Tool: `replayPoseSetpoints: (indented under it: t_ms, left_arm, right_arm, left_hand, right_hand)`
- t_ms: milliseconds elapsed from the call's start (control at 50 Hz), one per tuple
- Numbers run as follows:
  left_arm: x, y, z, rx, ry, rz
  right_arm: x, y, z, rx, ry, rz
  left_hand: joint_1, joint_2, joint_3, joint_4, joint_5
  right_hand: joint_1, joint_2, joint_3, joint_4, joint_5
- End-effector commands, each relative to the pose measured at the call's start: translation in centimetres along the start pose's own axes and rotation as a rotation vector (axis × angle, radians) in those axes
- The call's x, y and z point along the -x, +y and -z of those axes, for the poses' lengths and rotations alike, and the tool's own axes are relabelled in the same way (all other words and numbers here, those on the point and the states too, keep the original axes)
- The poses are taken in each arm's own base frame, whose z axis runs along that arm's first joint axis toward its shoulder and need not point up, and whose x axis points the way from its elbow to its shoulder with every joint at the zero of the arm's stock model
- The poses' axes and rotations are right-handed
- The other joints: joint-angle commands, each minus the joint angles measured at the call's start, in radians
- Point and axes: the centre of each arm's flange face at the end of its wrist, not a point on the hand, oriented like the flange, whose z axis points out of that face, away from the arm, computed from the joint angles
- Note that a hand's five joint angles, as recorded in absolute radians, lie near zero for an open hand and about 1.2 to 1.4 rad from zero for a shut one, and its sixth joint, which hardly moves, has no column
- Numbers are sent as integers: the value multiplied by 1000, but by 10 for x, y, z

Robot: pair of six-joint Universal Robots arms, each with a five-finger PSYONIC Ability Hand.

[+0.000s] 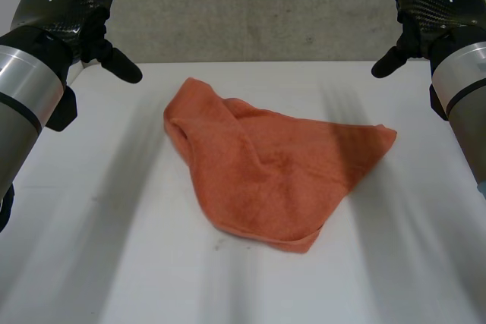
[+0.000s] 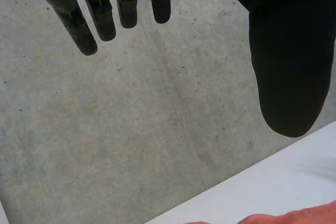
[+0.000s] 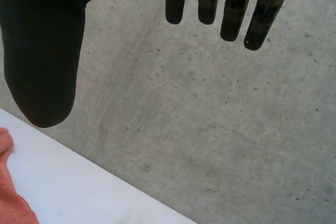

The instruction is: Fold the laundry

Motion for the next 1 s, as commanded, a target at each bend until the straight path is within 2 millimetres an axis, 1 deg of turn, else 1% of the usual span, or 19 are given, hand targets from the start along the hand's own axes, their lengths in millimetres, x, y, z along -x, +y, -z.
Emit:
replayPoseSetpoints:
  t_ms: [20, 180, 240, 260, 280, 340, 360, 420, 440, 500, 520, 540, 560, 580, 660, 700, 740, 820, 1000]
  left_arm:
    - [0, 2, 0, 0, 0, -2]
    - [0, 10, -3, 21, -1, -1]
    - [0, 11, -4, 24, 1, -1]
    - [0, 15, -6, 35, 0, -1]
    - [0, 18, -7, 43, 0, -1]
    - [0, 27, -10, 67, 1, -2]
    - [0, 29, -11, 73, 2, -1]
    - [-1, 38, -12, 99, 3, 0]
    - [-1, 39, -13, 104, 3, -1]
    - [-1, 48, -14, 131, 5, 1]
    - [-2, 51, -14, 141, 6, 1]
    - [-2, 53, -13, 148, 6, 1]
    - [-2, 56, -13, 157, 7, 1]
    - [-3, 60, -12, 170, 9, 2]
    - [-4, 72, -8, 208, 12, 1]
    - [-5, 78, -5, 226, 17, 3]
    - [-7, 81, -3, 238, 21, 2]
    - [-7, 85, 0, 255, 23, 2]
    - [-8, 103, 11, 321, 26, 5]
  right_arm:
    - [0, 1, 0, 3, -3, 0]
    - [8, 3, 4, 30, -69, 35]
    - [13, 14, 10, 106, -111, 90]
    - [17, 19, 16, 158, -139, 108]
    - [26, 28, 24, 223, -180, 116]
    - [45, 49, 36, 342, -255, 118]
    - [59, 63, 46, 412, -308, 121]
    - [75, 86, 62, 509, -376, 129]
    - [83, 99, 73, 554, -412, 133]
    - [90, 112, 84, 575, -451, 131]
    - [94, 119, 89, 573, -473, 127]
    - [94, 120, 89, 573, -473, 127]
    - [95, 124, 91, 572, -482, 124]
    - [98, 137, 97, 573, -498, 118]
    - [99, 152, 101, 553, -501, 114]
    - [99, 155, 101, 538, -497, 113]
    - [101, 160, 101, 528, -497, 109]
    - [101, 168, 104, 543, -499, 109]
    - [101, 175, 110, 571, -505, 109]
  left_hand:
    - [-22, -28, -39, -31, -44]
    - [-22, -28, -39, -31, -44]
    - [-22, -28, -39, -31, -44]
    - [-22, -28, -39, -31, -44]
    - [-22, -28, -39, -31, -44]
    - [-22, -28, -39, -31, -44]
    - [-22, -28, -39, -31, -44]
    - [-9, -16, -27, -18, -31]
    - [-6, -13, -24, -15, -28]
    - [0, -7, -18, -9, -22]
    - [0, -7, -18, -9, -22]
    - [0, -7, -18, -9, -22]
    - [0, -7, -18, -9, -22]
    - [3, -4, -15, -6, -19]
    - [6, -1, -12, -3, -16]
    - [6, -1, -12, -3, -16]
    - [6, -1, -12, -3, -16]
    - [6, -1, -12, -3, -16]
    - [9, 2, -9, 0, -13]
  right_hand:
    - [-17, -39, -36, -55, -60]
    - [-17, -39, -36, -55, -60]
    - [-17, -39, -36, -55, -60]
    - [-17, -39, -36, -55, -60]
    - [-17, -39, -36, -55, -60]
    - [-17, -39, -36, -55, -60]
    - [-17, -39, -36, -55, -60]
    - [-17, -39, -36, -55, -60]
    - [-13, -35, -32, -51, -56]
    - [110, 88, 92, 72, 67]
    - [180, 159, 162, 142, 137]
    - [181, 159, 162, 143, 138]
    - [216, 194, 197, 178, 173]
    - [286, 264, 267, 248, 243]
    - [372, 350, 353, 334, 329]
    - [416, 394, 397, 378, 373]
    - [507, 485, 488, 468, 464]
    - [510, 488, 491, 472, 467]
    - [504, 482, 485, 466, 461]
